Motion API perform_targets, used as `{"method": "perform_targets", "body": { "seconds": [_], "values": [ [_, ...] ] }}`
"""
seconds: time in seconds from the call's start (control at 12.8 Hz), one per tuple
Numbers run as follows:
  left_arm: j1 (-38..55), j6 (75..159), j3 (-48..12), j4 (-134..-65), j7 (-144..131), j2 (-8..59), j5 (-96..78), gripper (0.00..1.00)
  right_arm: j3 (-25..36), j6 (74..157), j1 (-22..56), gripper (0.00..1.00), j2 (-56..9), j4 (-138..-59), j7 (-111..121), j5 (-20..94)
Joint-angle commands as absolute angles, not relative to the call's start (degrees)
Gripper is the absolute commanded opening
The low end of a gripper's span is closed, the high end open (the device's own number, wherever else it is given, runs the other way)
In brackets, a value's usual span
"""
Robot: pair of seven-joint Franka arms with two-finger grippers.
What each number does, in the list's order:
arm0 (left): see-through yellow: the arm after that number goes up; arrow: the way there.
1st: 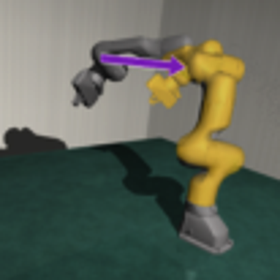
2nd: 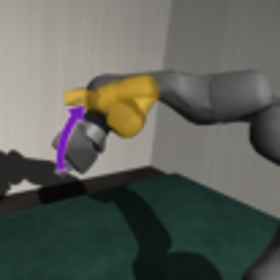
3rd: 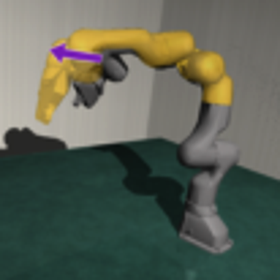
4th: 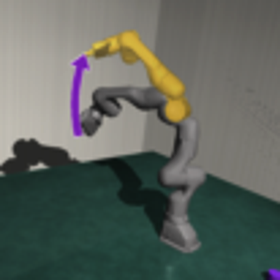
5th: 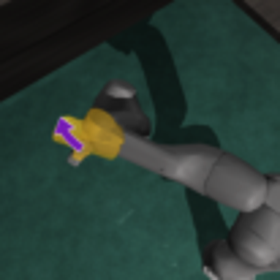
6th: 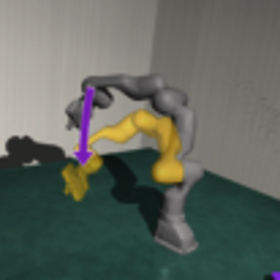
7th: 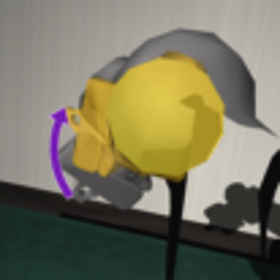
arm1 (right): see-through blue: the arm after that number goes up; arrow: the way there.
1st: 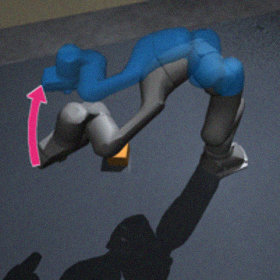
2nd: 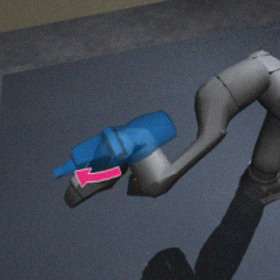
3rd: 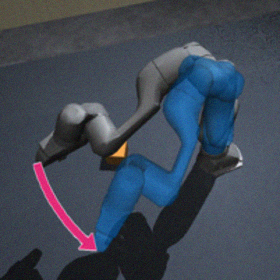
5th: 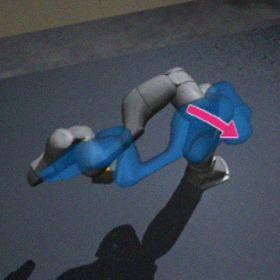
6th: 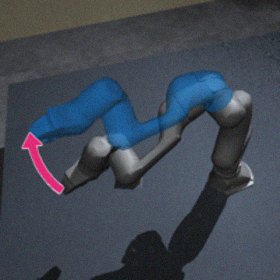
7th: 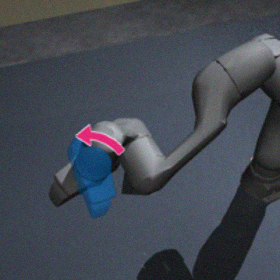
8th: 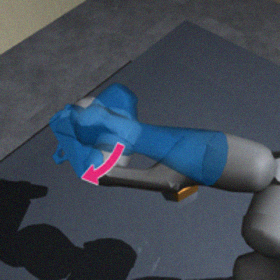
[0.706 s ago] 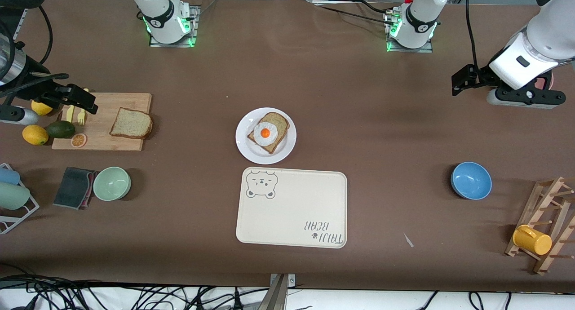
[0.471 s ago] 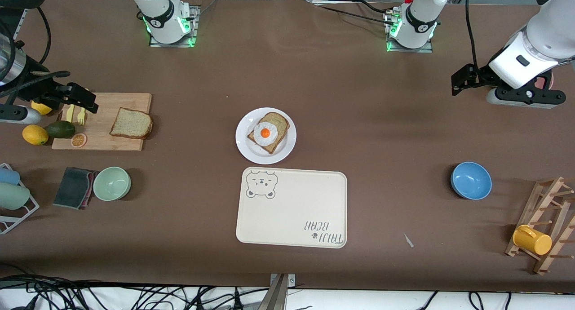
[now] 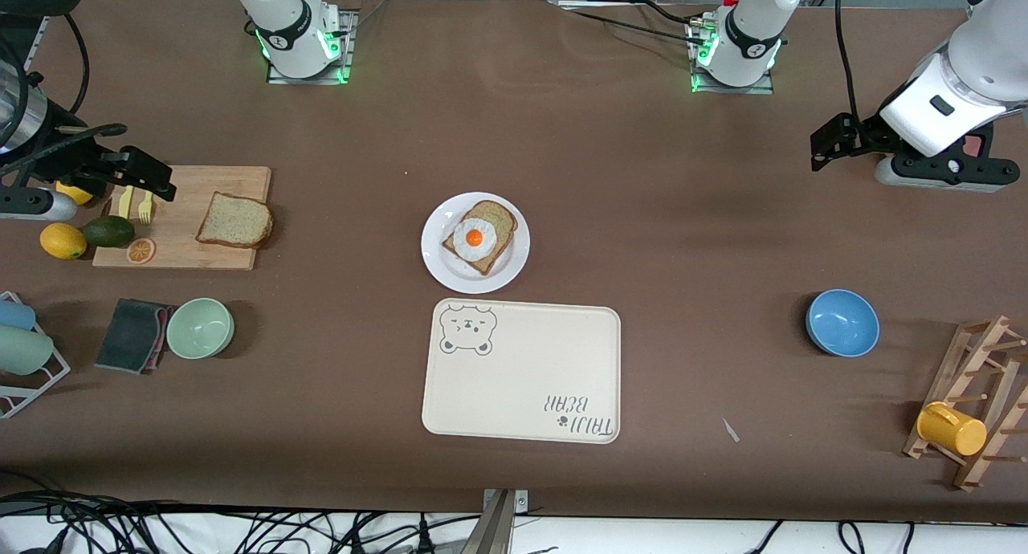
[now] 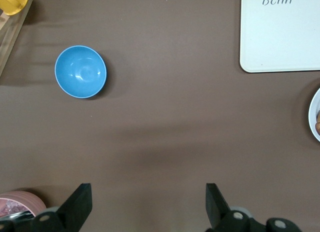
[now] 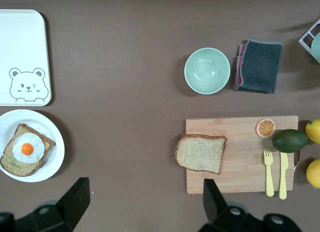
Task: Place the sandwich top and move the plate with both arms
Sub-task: 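Move the right gripper toward the bread slice on the cutting board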
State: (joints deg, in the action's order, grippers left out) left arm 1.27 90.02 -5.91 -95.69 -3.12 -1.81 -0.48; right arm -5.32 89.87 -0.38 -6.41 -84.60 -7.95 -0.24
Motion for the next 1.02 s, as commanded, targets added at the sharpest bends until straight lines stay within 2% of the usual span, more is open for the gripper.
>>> {"method": "perform_targets", "body": {
  "seconds": [0.0,0.94],
  "values": [
    [1.1,88.9,-6.0,-94.0,-2.5,-1.1,0.7,1.0,-6.2,89.6,-1.0,1.0,-7.0,-83.5,-6.9,0.6],
    [1.1,88.9,-6.0,-94.0,-2.5,-1.1,0.7,1.0,-6.1,88.9,-0.1,1.0,-7.2,-83.4,-7.8,-1.0]
  ]
}}
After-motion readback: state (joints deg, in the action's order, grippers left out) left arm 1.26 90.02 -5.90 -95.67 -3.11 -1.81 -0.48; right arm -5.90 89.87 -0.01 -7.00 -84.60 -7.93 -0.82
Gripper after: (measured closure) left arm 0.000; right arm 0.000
